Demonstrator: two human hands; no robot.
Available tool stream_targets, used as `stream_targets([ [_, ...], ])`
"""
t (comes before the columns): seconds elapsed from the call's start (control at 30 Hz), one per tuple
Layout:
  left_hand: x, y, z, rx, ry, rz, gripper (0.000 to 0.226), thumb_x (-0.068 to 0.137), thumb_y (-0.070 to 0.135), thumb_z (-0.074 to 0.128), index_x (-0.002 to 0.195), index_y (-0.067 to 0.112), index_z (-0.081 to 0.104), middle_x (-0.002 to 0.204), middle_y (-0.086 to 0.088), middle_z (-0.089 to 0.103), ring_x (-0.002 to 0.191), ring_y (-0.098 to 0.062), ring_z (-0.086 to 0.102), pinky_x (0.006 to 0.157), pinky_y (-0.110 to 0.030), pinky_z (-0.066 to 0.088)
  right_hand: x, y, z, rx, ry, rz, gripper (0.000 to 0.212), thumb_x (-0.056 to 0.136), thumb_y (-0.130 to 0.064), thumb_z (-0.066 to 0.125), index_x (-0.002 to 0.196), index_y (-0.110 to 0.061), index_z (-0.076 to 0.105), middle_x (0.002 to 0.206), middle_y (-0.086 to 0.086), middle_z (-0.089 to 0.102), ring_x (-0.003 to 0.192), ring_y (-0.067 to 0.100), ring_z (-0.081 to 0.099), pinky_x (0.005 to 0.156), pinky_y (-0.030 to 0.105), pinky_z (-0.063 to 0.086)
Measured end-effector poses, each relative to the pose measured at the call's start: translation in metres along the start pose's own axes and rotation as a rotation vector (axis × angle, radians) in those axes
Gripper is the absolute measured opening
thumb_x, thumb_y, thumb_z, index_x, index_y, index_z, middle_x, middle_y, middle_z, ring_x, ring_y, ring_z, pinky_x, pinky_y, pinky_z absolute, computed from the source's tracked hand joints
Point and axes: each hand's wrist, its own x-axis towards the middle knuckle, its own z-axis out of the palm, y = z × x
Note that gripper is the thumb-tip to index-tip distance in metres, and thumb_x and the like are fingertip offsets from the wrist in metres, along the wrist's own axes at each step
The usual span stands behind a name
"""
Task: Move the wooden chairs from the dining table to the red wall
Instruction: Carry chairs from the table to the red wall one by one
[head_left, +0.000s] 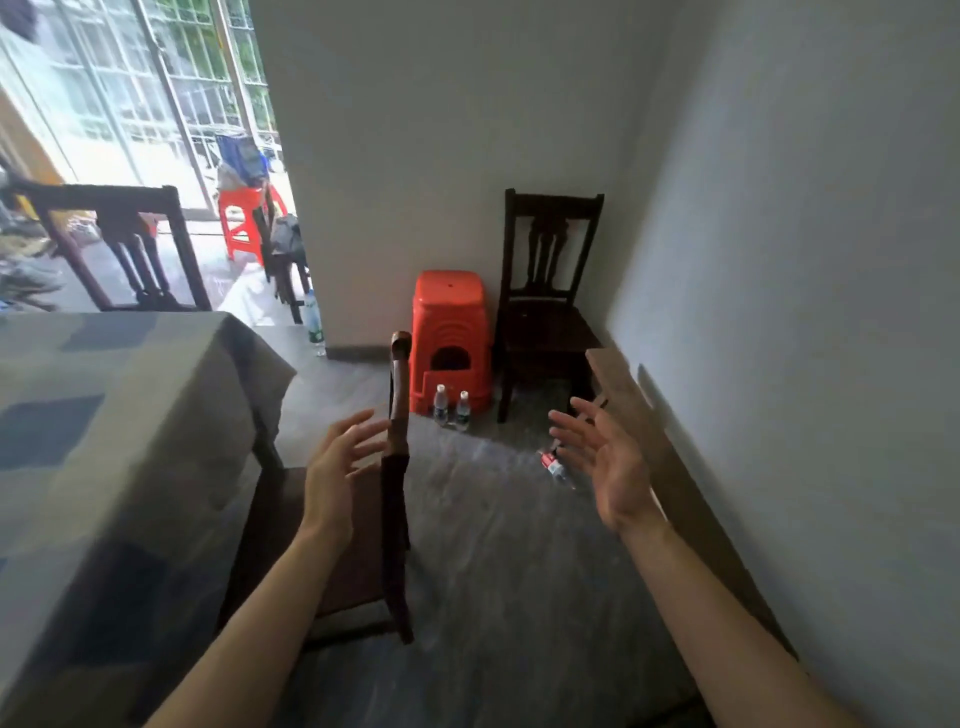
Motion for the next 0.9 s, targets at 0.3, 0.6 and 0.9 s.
stream_targets([
  [0.3, 0.074, -0.027, 0.038, -0.030, 0.307, 0.032, 0.030, 0.095, 0.040, 0.048, 0.107, 0.042, 0.076, 0.115, 0.005, 0.078, 0.106, -0.016, 0.072, 0.088, -0.042, 0.051, 0.191, -0.011, 0.030, -0.097, -0.287, 0.068, 0.038, 0.108, -0.035, 0.038, 0.132, -0.018, 0.061, 0.124, 0.009, 0.075, 0.118, 0.027, 0.069, 0.097, 0.041, 0.052],
  [0.6, 0.128, -0.073, 0.009, -0.053, 0.549, 0.031, 0.035, 0.089, 0.046, 0.049, 0.110, 0.038, 0.076, 0.117, 0.004, 0.077, 0.105, -0.014, 0.071, 0.088, -0.039, 0.047, 0.307, 0.028, 0.137, -0.227, -0.627, 0.129, 0.052, 0.090, -0.043, 0.051, 0.131, -0.013, 0.062, 0.122, 0.009, 0.075, 0.113, 0.020, 0.071, 0.099, 0.039, 0.053],
  [0.9, 0.127, -0.099, 0.019, -0.055, 0.746, -0.010, 0.041, 0.091, 0.034, 0.051, 0.122, 0.015, 0.071, 0.119, 0.000, 0.077, 0.111, -0.027, 0.070, 0.099, -0.048, 0.049, 0.397, 0.070, 0.210, -0.368, -0.843, 0.141, 0.027, 0.100, -0.027, 0.052, 0.120, -0.024, 0.071, 0.124, -0.005, 0.075, 0.123, 0.013, 0.064, 0.110, 0.044, 0.041],
])
